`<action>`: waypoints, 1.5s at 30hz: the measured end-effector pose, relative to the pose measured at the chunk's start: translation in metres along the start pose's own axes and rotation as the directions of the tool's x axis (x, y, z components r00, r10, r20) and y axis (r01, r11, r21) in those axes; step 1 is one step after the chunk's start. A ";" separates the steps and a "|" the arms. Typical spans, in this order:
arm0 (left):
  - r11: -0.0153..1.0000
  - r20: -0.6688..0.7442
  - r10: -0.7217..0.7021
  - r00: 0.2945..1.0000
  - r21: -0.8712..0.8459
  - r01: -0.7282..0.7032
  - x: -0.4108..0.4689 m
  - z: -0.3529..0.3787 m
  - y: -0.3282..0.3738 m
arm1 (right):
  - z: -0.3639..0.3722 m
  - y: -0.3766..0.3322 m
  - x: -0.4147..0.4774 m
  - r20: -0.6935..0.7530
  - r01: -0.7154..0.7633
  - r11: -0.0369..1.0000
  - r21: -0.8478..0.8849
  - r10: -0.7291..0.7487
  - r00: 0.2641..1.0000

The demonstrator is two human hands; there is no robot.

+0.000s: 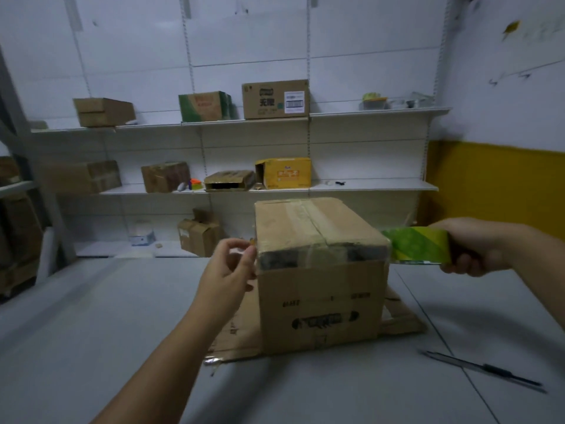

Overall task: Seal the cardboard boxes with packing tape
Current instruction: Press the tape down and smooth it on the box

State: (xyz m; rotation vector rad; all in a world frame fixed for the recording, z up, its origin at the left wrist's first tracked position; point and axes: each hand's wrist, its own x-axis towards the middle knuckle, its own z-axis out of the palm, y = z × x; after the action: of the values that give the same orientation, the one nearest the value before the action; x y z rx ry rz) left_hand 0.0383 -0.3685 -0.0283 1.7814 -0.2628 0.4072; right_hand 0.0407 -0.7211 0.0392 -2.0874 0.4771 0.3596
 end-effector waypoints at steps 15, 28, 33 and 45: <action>0.556 0.290 0.707 0.645 0.337 -0.760 0.022 -0.009 0.007 | 0.014 0.005 -0.015 0.172 0.065 0.995 -0.072 -0.051 0.984; 0.019 0.571 0.563 0.598 0.714 -0.700 0.008 0.040 0.059 | 0.052 0.005 -0.031 0.327 0.151 0.952 0.265 -0.236 0.915; 0.031 0.564 0.637 0.526 0.663 -0.748 0.014 0.023 0.052 | 0.052 0.020 -0.034 0.460 0.151 0.973 0.173 -0.216 0.861; 0.174 0.589 0.574 0.569 0.592 -0.787 0.022 -0.018 0.044 | 0.088 0.036 -0.025 0.123 0.043 0.923 -0.383 0.004 0.992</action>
State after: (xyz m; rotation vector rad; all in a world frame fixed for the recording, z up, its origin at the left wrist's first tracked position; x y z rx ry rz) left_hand 0.0389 -0.3610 0.0238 2.5868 -1.3133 1.1462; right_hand -0.0044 -0.6596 -0.0225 -2.4300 0.3303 0.6060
